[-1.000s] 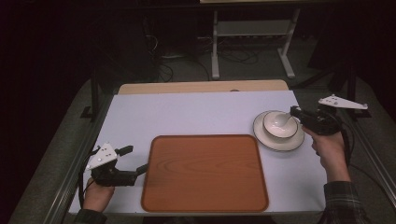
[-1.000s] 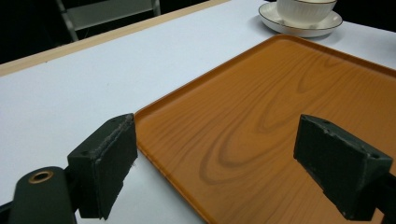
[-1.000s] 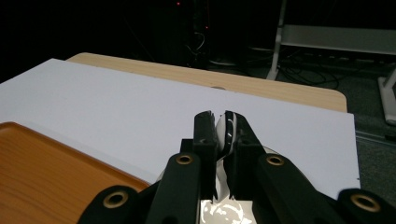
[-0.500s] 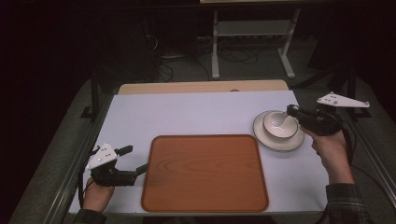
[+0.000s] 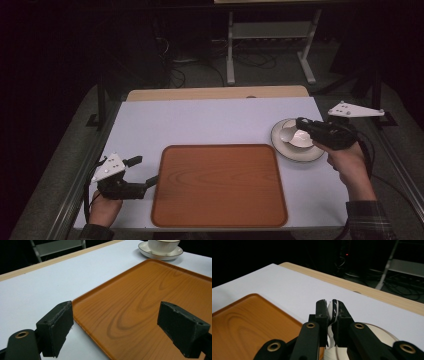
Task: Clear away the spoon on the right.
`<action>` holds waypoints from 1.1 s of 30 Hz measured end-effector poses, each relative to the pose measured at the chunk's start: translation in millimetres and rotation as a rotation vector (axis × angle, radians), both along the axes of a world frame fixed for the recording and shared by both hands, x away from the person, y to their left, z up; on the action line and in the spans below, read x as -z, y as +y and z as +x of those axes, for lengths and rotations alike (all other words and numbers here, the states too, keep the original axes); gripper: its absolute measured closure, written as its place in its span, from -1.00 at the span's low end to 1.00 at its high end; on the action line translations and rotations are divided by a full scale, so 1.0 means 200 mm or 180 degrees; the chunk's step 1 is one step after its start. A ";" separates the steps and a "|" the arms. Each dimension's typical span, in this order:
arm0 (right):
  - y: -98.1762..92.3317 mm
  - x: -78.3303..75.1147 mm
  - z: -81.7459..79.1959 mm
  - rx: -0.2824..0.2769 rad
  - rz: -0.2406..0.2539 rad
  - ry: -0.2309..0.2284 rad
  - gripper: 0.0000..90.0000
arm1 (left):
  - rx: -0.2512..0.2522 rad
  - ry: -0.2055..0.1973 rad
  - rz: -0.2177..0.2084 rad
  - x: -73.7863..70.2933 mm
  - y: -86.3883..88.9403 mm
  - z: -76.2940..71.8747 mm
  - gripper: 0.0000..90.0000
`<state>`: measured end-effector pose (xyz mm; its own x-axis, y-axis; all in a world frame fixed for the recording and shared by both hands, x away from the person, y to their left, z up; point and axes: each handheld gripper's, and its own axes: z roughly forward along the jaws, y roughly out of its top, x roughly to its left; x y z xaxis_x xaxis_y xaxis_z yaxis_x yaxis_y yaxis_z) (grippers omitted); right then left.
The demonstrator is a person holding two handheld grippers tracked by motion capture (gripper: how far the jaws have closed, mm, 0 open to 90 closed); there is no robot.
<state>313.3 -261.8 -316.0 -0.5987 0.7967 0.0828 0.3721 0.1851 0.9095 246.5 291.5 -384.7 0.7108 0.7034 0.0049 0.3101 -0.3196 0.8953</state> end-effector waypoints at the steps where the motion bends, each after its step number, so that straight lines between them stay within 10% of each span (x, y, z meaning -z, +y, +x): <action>1: 0.00 0.00 0.00 0.0000 0.0000 0.0000 0.84 | 0.0000 0.0001 0.0000 0.00 0.00 0.00 -0.71; 33: 0.25 0.16 -0.14 -0.0575 -0.0379 0.0525 0.84 | -0.0032 -0.0019 -0.0028 -0.01 0.01 -0.01 -0.71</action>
<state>285.8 -212.4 -348.1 -0.7181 0.6883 0.1032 0.4648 0.3639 0.8072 245.2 294.0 -383.2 0.7036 0.7106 0.0030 0.3078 -0.3086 0.9000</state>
